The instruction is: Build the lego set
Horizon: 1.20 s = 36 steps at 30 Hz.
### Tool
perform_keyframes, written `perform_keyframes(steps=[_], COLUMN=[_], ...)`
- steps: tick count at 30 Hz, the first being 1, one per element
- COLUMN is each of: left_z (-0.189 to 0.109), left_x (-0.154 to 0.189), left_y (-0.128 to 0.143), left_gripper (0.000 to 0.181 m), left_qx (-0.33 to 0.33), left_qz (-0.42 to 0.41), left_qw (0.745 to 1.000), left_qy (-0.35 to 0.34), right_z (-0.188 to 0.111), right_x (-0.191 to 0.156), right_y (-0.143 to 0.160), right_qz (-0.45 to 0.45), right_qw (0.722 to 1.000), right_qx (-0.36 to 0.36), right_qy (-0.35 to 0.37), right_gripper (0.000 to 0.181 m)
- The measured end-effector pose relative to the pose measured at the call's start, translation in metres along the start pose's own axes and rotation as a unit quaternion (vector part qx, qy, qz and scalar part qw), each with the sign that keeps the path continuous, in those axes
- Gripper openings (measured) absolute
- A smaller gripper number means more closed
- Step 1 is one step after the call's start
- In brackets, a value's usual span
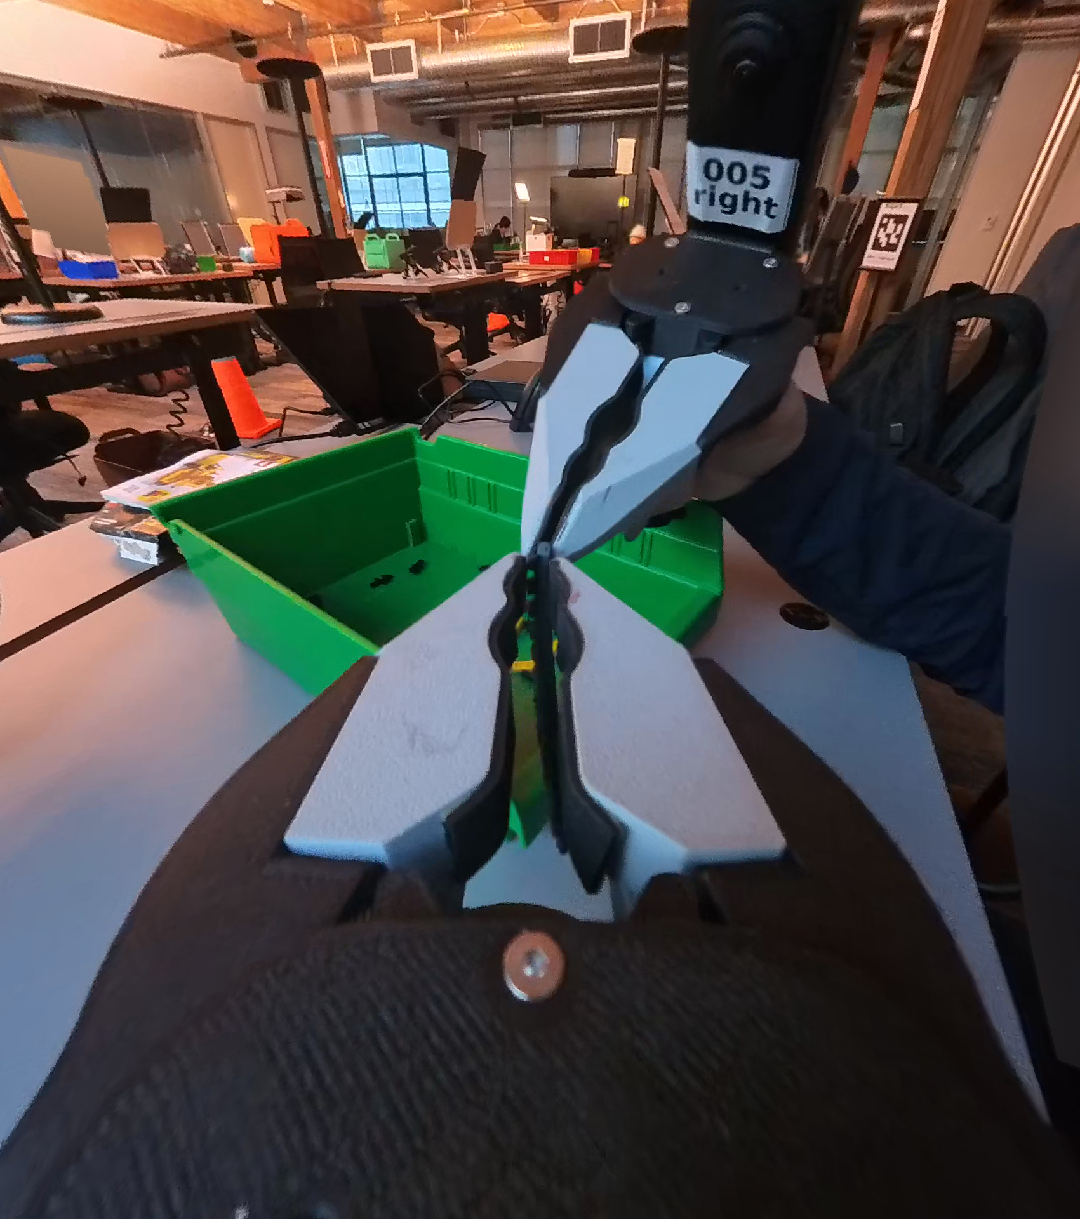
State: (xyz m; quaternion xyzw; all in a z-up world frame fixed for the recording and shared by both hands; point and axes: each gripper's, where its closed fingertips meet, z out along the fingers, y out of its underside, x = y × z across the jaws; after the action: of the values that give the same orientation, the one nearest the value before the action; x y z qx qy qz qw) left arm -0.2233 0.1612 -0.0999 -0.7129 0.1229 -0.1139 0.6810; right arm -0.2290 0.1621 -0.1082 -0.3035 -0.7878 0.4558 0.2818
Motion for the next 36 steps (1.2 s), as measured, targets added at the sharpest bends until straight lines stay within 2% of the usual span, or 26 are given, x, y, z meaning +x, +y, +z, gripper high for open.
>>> perform_keyframes(steps=[7,10,13,20,23,27,30,31,36], left_z=[-0.001,-0.002,-0.001,0.000,0.001,0.002,0.002,0.002,0.002], left_x=[0.001,0.002,0.001,-0.003,-0.004,-0.004,-0.005,-0.006,-0.006], left_y=[-0.001,-0.001,0.003,0.007,0.007,0.009,0.011,0.012,0.010], left_gripper=[0.001,0.000,0.000,0.000,0.000,0.000,0.000,0.000,0.000], left_qx=[0.003,0.001,-0.016,-0.029,-0.029,-0.034,-0.040,-0.042,-0.036], left_qz=[0.008,0.018,0.040,0.051,0.045,0.046,0.040,0.037,0.025], left_qw=[1.000,1.000,0.999,0.998,0.998,0.998,0.998,0.998,0.999], left_qy=[0.004,0.001,-0.011,-0.028,-0.031,-0.032,-0.035,-0.037,-0.033], right_z=[-0.001,0.006,0.011,-0.002,-0.004,0.002,0.004,0.004,0.007], right_x=[-0.001,-0.004,0.001,-0.001,-0.003,0.007,0.003,-0.001,0.001], right_y=[0.000,0.014,0.025,0.005,-0.004,0.000,0.001,0.000,0.002], right_qz=[0.010,0.021,-0.001,-0.004,-0.019,-0.041,-0.039,-0.042,-0.039], right_qw=[1.000,0.999,0.998,1.000,1.000,0.998,0.998,0.999,0.998], right_qx=[0.010,-0.029,-0.060,-0.017,0.003,-0.015,-0.014,-0.009,-0.018], right_qy=[-0.012,-0.028,0.000,-0.001,0.007,0.053,0.040,0.027,0.035], right_gripper=[0.000,0.000,0.006,0.015,0.013,0.008,0.002,0.011,0.011])
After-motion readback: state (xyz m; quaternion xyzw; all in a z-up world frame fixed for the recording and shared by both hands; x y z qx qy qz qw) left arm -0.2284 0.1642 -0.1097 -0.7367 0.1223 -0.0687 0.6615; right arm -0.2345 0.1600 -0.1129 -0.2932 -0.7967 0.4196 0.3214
